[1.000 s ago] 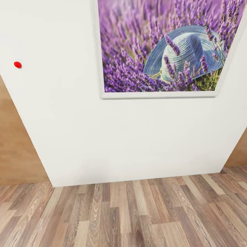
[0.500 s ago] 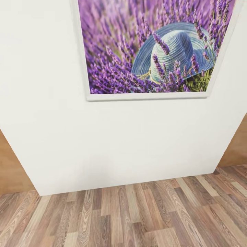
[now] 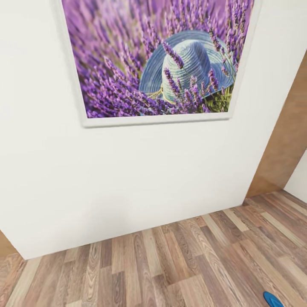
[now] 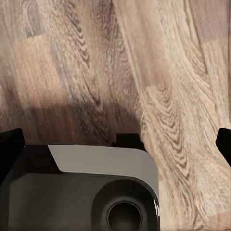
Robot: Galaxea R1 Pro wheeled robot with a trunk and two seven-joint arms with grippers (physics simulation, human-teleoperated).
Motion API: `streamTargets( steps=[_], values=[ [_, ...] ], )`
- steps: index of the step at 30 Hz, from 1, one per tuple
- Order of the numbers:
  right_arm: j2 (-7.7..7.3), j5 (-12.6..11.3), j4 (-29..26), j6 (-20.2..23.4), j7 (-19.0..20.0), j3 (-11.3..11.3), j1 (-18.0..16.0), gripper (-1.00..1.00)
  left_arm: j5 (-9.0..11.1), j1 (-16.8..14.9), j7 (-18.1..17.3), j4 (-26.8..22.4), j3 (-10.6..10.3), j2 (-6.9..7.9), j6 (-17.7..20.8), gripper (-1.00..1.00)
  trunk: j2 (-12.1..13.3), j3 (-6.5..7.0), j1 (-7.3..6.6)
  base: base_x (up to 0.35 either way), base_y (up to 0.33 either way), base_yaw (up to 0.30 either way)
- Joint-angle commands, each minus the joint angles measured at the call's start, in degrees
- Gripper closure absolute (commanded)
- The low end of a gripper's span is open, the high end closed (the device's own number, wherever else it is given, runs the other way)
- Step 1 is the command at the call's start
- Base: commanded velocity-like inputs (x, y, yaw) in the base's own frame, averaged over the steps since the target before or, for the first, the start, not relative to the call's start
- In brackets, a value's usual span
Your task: In the bedroom, move the book from the bed onto either nightstand, and place the two sandals side by side next to the bed.
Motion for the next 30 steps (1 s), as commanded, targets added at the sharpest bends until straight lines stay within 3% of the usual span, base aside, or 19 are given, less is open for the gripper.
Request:
streamTargets(
  steps=[1, 30],
  values=[
    [0.00, -0.02, 0.06, -0.20, 0.05, -0.03, -0.05, -1.00, 0.00, -0.02, 0.00, 0.01, -0.03, 0.01, -0.17, -1.00, -0.03, -0.05, 0.00, 0.000, 0.000, -0.282],
    [0.00, -0.02, 0.06, -0.20, 0.05, -0.12, -0.02, -1.00, 0.00, 0.00, 0.00, 0.01, -0.03, 0.01, -0.17, -1.00, -0.03, -0.05, 0.00, 0.000, 0.000, -0.282]
  ],
)
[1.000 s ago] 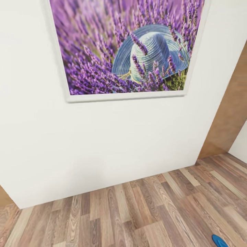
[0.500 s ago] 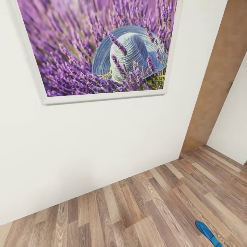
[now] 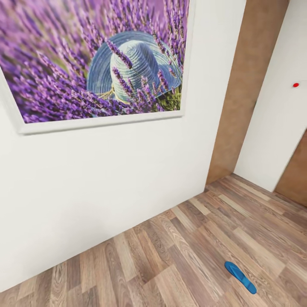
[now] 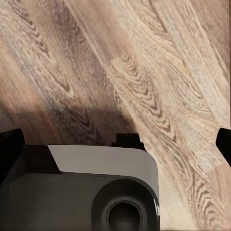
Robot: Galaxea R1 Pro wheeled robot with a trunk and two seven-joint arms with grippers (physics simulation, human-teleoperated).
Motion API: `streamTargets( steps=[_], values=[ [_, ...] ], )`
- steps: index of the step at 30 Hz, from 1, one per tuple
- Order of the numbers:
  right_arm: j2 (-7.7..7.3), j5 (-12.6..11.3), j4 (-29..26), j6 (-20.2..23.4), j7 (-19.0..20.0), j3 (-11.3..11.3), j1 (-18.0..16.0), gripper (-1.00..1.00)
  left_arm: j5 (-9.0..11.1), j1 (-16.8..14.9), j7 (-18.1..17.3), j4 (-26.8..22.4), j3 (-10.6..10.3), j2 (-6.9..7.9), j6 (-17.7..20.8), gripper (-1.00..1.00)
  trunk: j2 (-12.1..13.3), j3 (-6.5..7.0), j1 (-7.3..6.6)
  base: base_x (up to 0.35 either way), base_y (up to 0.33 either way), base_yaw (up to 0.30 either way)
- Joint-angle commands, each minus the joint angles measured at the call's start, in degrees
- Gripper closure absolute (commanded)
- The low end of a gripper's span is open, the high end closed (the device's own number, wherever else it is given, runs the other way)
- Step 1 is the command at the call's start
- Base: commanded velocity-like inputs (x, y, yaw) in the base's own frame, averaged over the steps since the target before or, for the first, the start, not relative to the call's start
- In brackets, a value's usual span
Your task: In the bedroom, move the book from the bed onto either nightstand, and place the two sandals side by side next to the bed.
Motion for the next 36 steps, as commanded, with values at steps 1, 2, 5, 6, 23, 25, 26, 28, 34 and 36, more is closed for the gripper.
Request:
streamTargets(
  steps=[1, 2, 5, 6, 23, 25, 26, 28, 34, 36],
  values=[
    [-0.02, -0.02, 0.06, -0.20, 0.05, -0.04, -0.05, -1.00, 0.00, -0.02, 0.00, 0.01, -0.03, 0.01, -0.17, -1.00, -0.03, -0.05, 0.00, 0.000, 0.000, -0.282],
    [-0.03, -0.02, 0.06, -0.20, 0.05, -0.04, -0.06, -1.00, 0.00, -0.01, 0.00, 0.01, -0.03, 0.01, -0.17, -1.00, -0.03, -0.05, 0.00, 0.000, 0.000, -0.282],
    [-0.04, -0.02, 0.06, -0.20, 0.05, -0.04, -0.06, -1.00, 0.00, -0.01, 0.00, 0.01, -0.03, 0.01, -0.17, -1.00, -0.03, -0.05, 0.00, 0.000, 0.000, -0.282],
    [-0.03, -0.02, 0.06, -0.20, 0.05, -0.04, -0.05, -1.00, 0.00, 0.00, 0.00, 0.01, -0.03, 0.01, -0.17, -1.00, -0.03, -0.05, 0.00, 0.000, 0.000, -0.282],
    [-0.02, -0.02, 0.06, -0.20, 0.05, -0.04, -0.04, -1.00, 0.00, 0.01, 0.00, 0.01, -0.03, 0.01, -0.17, -1.00, -0.03, -0.05, 0.00, 0.000, 0.000, -0.282],
    [-0.04, -0.02, 0.06, -0.20, 0.05, -0.04, -0.05, -1.00, 0.00, 0.02, 0.00, 0.01, -0.03, 0.01, -0.17, -1.00, -0.03, -0.05, 0.00, 0.000, 0.000, -0.282],
    [-0.03, -0.02, 0.06, -0.20, 0.05, -0.04, -0.05, -1.00, 0.00, 0.00, 0.00, 0.01, -0.03, 0.01, -0.17, -1.00, -0.03, -0.05, 0.00, 0.000, 0.000, -0.282],
    [-0.05, -0.02, 0.06, -0.20, 0.05, -0.04, -0.05, -1.00, 0.00, 0.02, 0.00, 0.01, -0.03, 0.01, -0.17, -1.00, -0.03, -0.05, 0.00, 0.000, 0.000, -0.282],
    [-0.02, -0.02, 0.06, -0.20, 0.05, -0.04, -0.05, -1.00, 0.00, 0.01, 0.00, 0.01, -0.03, 0.01, -0.17, -1.00, -0.03, -0.05, 0.00, 0.000, 0.000, -0.282],
    [-0.01, -0.02, 0.06, -0.20, 0.05, -0.04, -0.03, -1.00, 0.00, 0.02, 0.00, 0.01, -0.03, 0.01, -0.17, -1.00, -0.03, -0.05, 0.00, 0.000, 0.000, -0.282]
  ],
)
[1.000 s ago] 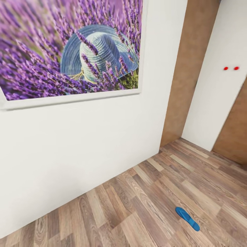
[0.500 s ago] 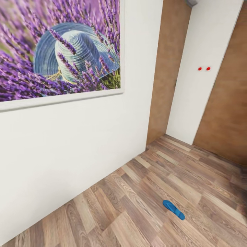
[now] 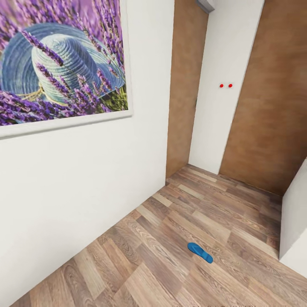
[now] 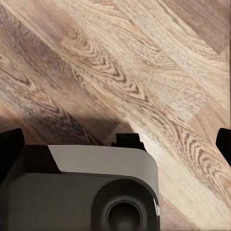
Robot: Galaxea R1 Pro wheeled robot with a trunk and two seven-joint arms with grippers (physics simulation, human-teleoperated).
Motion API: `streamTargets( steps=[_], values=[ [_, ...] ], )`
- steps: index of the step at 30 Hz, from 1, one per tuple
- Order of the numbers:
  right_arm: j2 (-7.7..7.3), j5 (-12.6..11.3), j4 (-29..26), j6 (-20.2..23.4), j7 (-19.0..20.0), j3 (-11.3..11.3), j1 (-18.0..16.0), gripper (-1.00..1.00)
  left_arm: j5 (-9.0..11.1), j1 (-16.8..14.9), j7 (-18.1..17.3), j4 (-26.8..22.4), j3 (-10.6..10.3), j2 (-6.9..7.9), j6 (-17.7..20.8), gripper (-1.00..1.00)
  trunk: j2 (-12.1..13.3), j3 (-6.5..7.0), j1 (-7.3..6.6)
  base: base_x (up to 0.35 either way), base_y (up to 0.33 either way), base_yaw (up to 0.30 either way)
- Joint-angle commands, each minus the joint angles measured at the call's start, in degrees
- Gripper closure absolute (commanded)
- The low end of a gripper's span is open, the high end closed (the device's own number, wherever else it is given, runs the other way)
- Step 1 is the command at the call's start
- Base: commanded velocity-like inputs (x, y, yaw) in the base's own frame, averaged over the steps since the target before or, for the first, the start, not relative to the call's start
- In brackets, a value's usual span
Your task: In the bedroom, move the book from the bed onto either nightstand, and place the two sandals side by side next to the bed.
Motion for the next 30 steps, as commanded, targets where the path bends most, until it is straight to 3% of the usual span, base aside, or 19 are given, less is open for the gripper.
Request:
streamTargets(
  steps=[1, 16, 30],
  values=[
    [0.00, -0.02, 0.06, -0.20, 0.05, -0.04, -0.05, -1.00, 0.00, -0.03, 0.00, 0.01, -0.03, 0.01, -0.17, -1.00, -0.03, -0.05, 0.00, 0.000, 0.000, -0.282],
    [0.02, -0.02, 0.06, -0.20, 0.05, 0.01, -0.09, -1.00, 0.00, -0.03, -0.05, 0.01, -0.03, 0.01, -0.17, -1.00, -0.03, -0.05, 0.00, 0.000, 0.000, -0.272],
    [-0.22, -0.02, 0.06, -0.20, 0.42, 0.07, -0.04, -1.00, 0.00, -0.02, -0.05, 0.01, -0.03, 0.01, -0.17, -1.00, -0.03, -0.05, 0.00, 0.000, 0.000, -0.031]
  ],
)
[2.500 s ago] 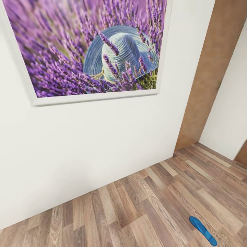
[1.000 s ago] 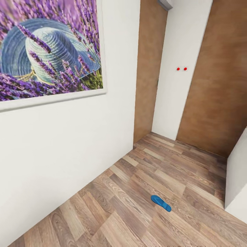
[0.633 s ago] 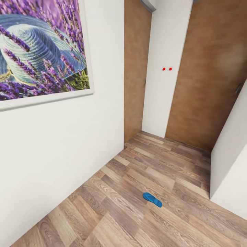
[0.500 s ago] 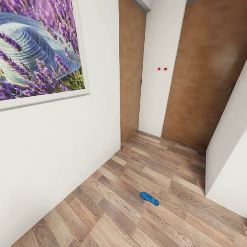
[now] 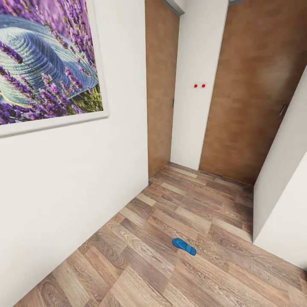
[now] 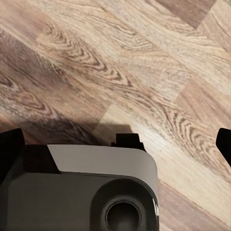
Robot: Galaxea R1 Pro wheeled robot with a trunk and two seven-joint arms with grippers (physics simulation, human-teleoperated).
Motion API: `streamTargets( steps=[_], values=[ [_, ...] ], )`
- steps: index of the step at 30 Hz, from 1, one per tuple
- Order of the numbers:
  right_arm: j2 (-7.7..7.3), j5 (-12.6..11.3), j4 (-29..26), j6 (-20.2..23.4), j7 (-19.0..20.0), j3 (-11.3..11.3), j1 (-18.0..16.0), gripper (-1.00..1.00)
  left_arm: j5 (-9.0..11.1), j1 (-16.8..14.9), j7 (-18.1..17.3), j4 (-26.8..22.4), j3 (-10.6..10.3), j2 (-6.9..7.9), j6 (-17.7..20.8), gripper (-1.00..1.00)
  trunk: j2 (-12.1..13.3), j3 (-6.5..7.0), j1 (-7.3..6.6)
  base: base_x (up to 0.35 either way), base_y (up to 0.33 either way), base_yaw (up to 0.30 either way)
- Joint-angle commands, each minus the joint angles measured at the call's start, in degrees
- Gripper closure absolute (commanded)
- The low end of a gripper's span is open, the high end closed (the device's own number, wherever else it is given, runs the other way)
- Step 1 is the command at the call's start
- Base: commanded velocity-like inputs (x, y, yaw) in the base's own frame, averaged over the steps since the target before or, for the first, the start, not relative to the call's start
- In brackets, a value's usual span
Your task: In the bedroom, move the book from the bed onto either nightstand, and place the two sandals side by side next to the bed.
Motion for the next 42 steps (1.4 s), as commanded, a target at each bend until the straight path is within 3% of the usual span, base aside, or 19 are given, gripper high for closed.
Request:
streamTargets(
  steps=[1, 15, 42],
  values=[
    [-0.04, -0.02, 0.04, -0.19, 0.11, -0.04, -0.05, -1.00, 0.00, -0.02, 0.01, 0.03, -0.03, -0.02, -0.18, -1.00, -0.03, -0.05, 0.00, 0.000, 0.000, 0.000],
    [0.18, -0.02, 0.04, -0.19, -0.28, -0.04, -0.05, -1.00, 0.00, -0.06, -0.02, 0.03, -0.03, 0.00, -0.18, -1.00, -0.03, -0.05, 0.00, 0.000, 0.000, -0.025],
    [0.04, -0.02, 0.04, -0.19, 0.07, -0.10, -0.04, -1.00, 0.00, -0.06, -0.04, 0.03, 0.03, 0.00, -0.18, -1.00, -0.03, -0.42, 0.00, 0.000, 0.000, -0.260]
  ],
)
